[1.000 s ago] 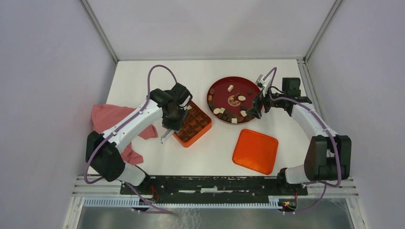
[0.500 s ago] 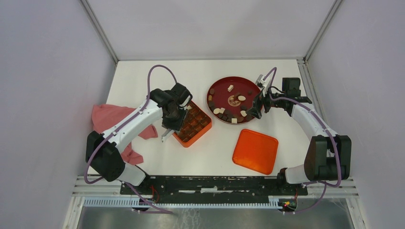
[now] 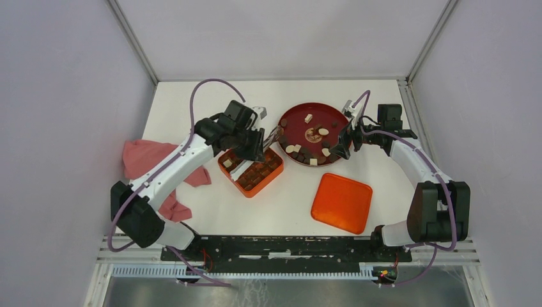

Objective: Pack the chocolate
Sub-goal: Place the fake chocolate in the packing box, then pick up the fake chocolate from the plate, then place the fake chocolate in the packing box.

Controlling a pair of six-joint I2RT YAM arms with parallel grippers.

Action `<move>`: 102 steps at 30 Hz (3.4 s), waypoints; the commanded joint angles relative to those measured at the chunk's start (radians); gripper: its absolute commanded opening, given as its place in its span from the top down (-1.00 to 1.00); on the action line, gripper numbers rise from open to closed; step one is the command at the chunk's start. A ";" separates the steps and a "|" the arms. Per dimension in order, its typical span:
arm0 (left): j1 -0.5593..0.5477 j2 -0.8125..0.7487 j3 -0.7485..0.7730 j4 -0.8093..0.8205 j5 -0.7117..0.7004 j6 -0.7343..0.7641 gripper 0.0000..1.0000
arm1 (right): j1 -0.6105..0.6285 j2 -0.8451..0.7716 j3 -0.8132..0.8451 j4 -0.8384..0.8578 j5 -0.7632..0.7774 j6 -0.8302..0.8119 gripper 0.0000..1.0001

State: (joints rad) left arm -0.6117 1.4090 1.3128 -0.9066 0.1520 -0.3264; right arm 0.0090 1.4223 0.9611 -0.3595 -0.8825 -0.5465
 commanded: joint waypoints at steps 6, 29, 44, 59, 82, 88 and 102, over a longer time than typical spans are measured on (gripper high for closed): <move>0.002 0.301 0.246 0.249 0.171 0.038 0.35 | -0.003 -0.030 0.017 0.026 0.001 -0.001 -0.96; -0.010 0.759 0.687 0.144 0.002 0.164 0.14 | -0.003 -0.014 0.021 0.019 -0.004 -0.010 -0.96; -0.022 0.863 0.793 0.113 -0.032 0.186 0.12 | -0.003 -0.016 0.021 0.015 -0.004 -0.013 -0.96; -0.043 0.931 0.851 0.086 -0.084 0.176 0.22 | -0.002 -0.014 0.023 0.014 -0.005 -0.013 -0.96; -0.047 0.383 0.400 0.178 -0.094 0.118 0.96 | -0.003 -0.027 0.023 0.014 -0.015 -0.009 -0.96; -0.046 0.092 0.096 0.148 -0.182 0.081 0.96 | -0.003 -0.024 0.018 0.019 -0.024 0.000 -0.96; -0.045 -0.101 -0.152 0.085 -0.311 0.022 0.96 | -0.003 -0.014 0.014 0.027 -0.023 0.007 -0.96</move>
State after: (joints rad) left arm -0.6552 1.3121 1.1503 -0.8387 -0.1036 -0.2653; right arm 0.0090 1.4170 0.9611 -0.3599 -0.8825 -0.5457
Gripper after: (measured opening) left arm 0.389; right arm 0.979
